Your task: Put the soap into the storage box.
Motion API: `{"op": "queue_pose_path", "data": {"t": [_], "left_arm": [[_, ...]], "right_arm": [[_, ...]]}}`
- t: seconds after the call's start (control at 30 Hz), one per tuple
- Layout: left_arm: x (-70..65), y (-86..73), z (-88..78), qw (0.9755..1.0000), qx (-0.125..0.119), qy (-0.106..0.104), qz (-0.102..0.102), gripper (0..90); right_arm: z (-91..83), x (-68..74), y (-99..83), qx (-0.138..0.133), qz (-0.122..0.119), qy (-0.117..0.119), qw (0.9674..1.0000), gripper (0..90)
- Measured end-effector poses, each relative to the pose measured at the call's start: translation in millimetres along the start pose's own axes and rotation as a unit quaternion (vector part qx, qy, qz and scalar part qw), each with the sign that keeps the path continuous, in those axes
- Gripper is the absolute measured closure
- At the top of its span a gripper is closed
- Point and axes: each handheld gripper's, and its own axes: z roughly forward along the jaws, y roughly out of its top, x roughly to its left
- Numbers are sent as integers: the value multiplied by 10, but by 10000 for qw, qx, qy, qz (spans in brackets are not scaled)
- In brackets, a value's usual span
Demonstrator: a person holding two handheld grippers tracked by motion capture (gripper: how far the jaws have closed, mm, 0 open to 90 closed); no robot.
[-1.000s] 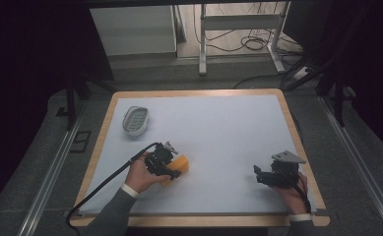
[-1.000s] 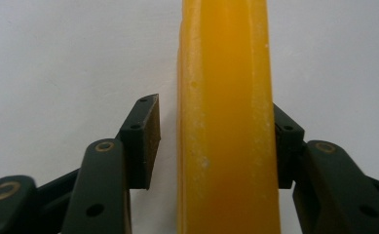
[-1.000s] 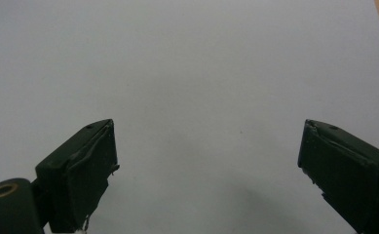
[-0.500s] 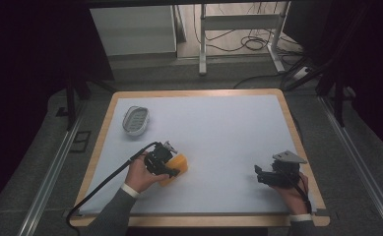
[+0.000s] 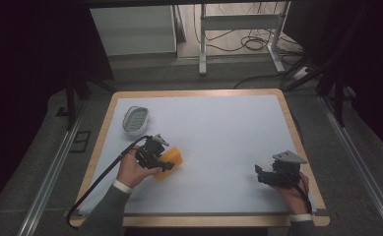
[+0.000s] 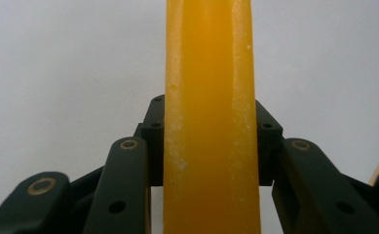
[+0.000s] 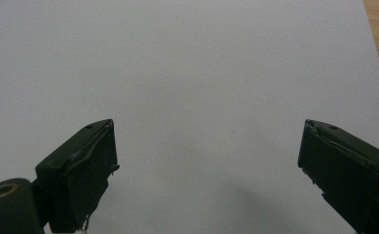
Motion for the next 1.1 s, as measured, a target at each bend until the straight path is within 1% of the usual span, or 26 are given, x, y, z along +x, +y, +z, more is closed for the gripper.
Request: {"op": "queue_pose_path", "data": {"t": [0.03,0.07,0.2,0.37,0.47,0.5,0.6,0.77,1.1], "left_arm": [[19,0,-42,10000,-44,8,-18,608],[19,0,-42,10000,-44,8,-18,608],[79,3,-127,9997,-195,82,-108,608],[112,10,-171,9996,-215,99,-127,608],[144,20,-206,9994,-258,167,-172,608],[170,32,-226,9992,-283,161,-216,608],[200,48,-252,9991,-306,156,-244,609],[252,83,-298,9987,-340,224,-293,608],[339,129,-372,9982,-383,280,-365,608]], "right_arm": [[-6,-1,2,-5,4,2,10000,73],[-6,-1,2,-5,4,2,10000,73],[-4,-14,-1,30,25,-50,10000,72],[-11,-20,0,15,42,-46,10000,73],[-13,-24,3,13,63,-45,10000,73],[-15,-30,8,-2,65,-36,10000,73],[-28,-40,16,-32,70,-24,10000,72],[-49,-74,17,-54,123,-56,9999,73],[-51,-70,21,-61,137,-42,9999,73]]}}
